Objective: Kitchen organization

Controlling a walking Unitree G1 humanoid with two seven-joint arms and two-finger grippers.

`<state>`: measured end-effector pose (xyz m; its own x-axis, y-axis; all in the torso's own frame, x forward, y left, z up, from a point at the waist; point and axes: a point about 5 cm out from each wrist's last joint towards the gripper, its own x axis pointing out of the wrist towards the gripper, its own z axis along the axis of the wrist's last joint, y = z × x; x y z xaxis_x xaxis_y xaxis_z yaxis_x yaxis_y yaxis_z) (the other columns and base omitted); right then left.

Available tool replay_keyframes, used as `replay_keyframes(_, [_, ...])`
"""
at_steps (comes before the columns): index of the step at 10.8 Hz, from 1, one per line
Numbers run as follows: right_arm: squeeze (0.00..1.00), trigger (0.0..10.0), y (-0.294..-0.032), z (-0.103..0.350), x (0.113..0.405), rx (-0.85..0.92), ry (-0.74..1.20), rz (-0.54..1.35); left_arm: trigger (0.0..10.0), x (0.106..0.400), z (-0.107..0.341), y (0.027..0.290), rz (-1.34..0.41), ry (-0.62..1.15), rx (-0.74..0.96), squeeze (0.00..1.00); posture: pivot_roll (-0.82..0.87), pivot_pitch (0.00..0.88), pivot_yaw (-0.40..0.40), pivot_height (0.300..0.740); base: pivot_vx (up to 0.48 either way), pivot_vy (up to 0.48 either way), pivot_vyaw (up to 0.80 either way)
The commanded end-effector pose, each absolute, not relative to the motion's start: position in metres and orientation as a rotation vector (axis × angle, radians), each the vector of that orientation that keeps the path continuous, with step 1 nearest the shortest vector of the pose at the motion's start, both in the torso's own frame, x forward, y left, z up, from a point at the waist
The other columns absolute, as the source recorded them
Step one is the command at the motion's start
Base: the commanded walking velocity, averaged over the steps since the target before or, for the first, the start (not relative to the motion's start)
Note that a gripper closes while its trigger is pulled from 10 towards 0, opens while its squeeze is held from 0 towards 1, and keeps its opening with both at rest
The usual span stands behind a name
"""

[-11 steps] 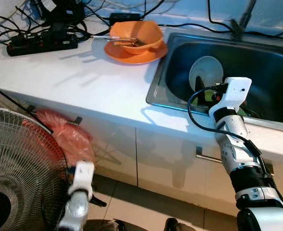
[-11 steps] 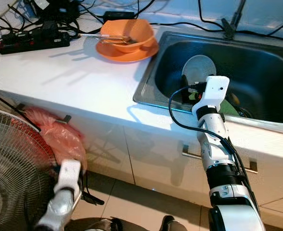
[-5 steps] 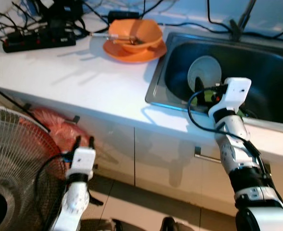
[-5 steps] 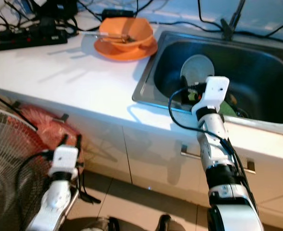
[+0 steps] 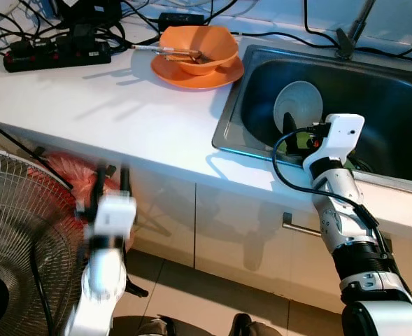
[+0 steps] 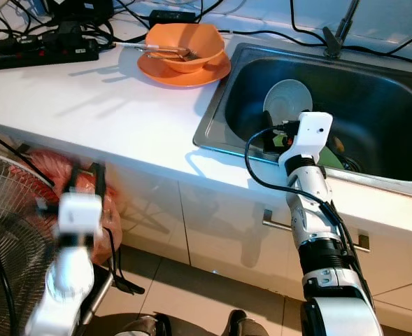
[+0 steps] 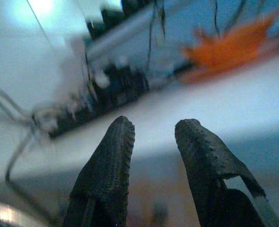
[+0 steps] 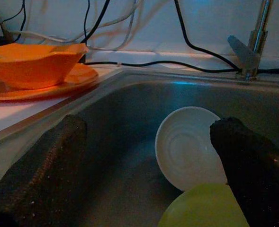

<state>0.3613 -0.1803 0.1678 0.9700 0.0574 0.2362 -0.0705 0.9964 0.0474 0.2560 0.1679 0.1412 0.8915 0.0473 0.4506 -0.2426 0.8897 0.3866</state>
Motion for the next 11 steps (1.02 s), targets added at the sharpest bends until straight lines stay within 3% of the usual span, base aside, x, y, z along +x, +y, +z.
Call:
replay_keyframes(1, [0.0, 10.0, -0.18, 0.157, 0.361, 0.068, -0.193, 0.061, 10.0, 0.259, 0.151, 0.164, 0.139, -0.472, 0.462, 0.0, 0.08, 0.177, 0.001, 0.74, 0.0, 0.0, 0.0])
replay_keyframes(5, [0.0, 10.0, -0.176, 0.156, 0.361, 0.075, -0.194, 0.063, 10.0, 0.303, 0.179, 0.145, 0.051, -0.445, 0.345, 0.0, 0.07, 0.15, 0.013, 0.74, 0.0, 0.0, 0.0])
replay_keyframes(7, [0.0, 10.0, -0.173, 0.158, 0.362, 0.082, -0.204, 0.058, 10.0, 0.333, 0.171, 0.13, -0.026, -0.299, 0.111, 0.0, 0.06, 0.137, 0.018, 0.74, 0.0, 0.0, 0.0])
replay_keyframes(9, [0.0, 10.0, -0.174, 0.16, 0.363, 0.074, -0.208, 0.042, 10.0, 0.348, 0.175, 0.116, -0.048, -0.274, -0.015, 0.0, 0.06, 0.136, 0.018, 0.74, 0.0, 0.0, 0.0])
replay_keyframes(11, [0.0, 10.0, -0.175, 0.161, 0.363, 0.069, -0.214, 0.036, 10.0, 0.354, 0.182, 0.108, -0.086, -0.298, -0.016, 0.0, 0.05, 0.133, 0.021, 0.74, 0.0, 0.0, 0.0])
